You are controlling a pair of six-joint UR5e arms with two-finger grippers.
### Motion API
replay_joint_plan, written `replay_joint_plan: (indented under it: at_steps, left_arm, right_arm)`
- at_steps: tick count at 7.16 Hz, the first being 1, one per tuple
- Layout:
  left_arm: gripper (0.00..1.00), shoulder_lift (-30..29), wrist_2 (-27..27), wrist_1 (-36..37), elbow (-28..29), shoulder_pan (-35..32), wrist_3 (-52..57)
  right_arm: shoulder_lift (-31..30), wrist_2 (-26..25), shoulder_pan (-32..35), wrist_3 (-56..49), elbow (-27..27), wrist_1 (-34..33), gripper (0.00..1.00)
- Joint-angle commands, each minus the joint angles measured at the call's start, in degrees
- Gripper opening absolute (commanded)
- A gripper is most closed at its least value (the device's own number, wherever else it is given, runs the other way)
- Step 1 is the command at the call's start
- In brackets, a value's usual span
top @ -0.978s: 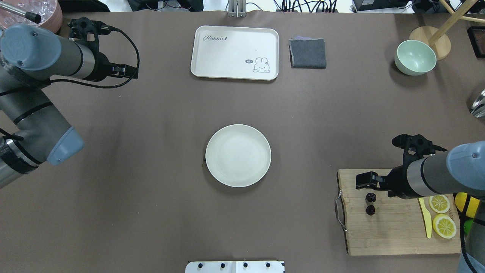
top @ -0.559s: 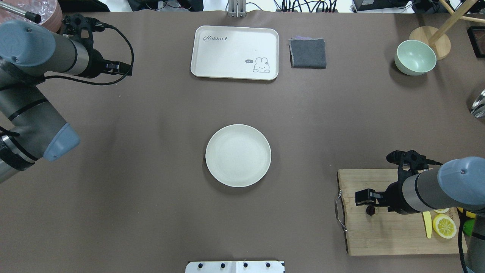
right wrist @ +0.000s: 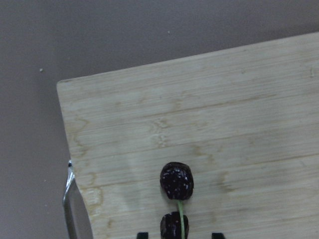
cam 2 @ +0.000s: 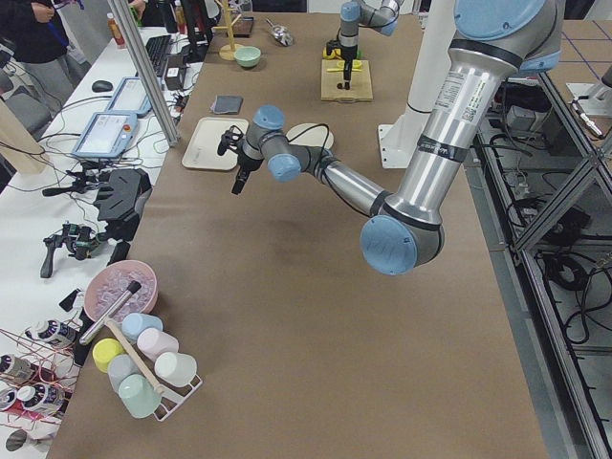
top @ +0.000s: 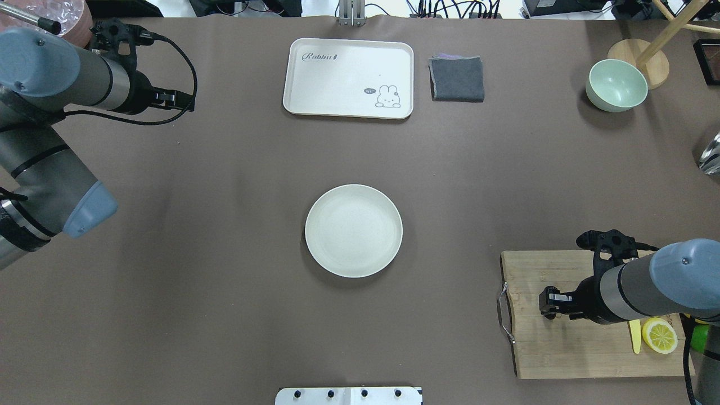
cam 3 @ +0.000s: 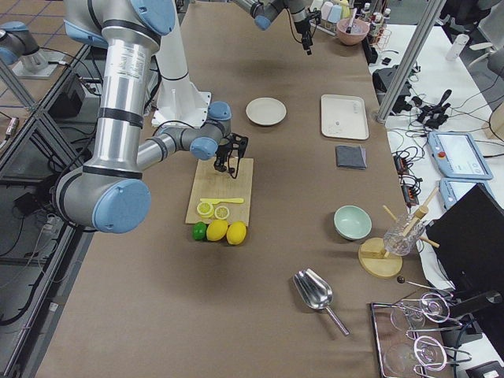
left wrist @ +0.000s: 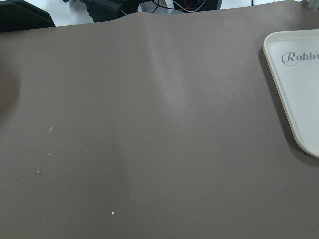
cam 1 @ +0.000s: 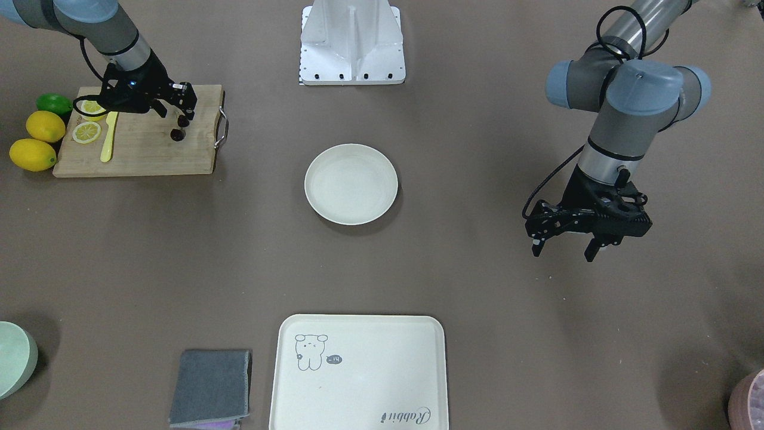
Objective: Place red cherry on plate
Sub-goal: 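Lower the right gripper onto the dark red cherries and grasp their stem, then lift the cherries with the right gripper and carry them over the white bowl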
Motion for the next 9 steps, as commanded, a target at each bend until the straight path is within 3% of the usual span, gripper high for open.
replay_joint_plan:
  at_steps: [1,4,6,7,8,9]
  left_arm:
    - [0.98,0.0,0.0,0.0,-0.04,0.06,0.01]
    - [0.98,0.0,-0.01,0.0,-0.21,0.06,0.01]
    - [0.98,0.0,-0.09,-0.09,-0.21,-0.11,0.01]
    - [0.98,0.09,-0.18,0.0,-0.21,-0.98,0.01]
    - [0.98,1.22,-0.18,0.0,-0.21,-2.21,0.1]
    - [0.98,2.01,-0.27,-0.09,-0.21,-3.26,0.1]
  right_arm:
    - [-0.07,0.0,0.58,0.05,-0.23,-0.16,0.02]
    - [0.01,-0.79,2.59,-0.04,0.2,-0.25,0.0]
    - [0.89,4.35,8.45,-0.3,2.74,-0.42,0.0]
    - [5.77,7.61,11.45,-0.91,2.41,-1.38,0.0]
    - [13.04,7.73,12.35,-2.92,1.97,-8.44,0.0]
    - [24.51,6.86,11.84,-3.2,-0.9,-18.95,0.0]
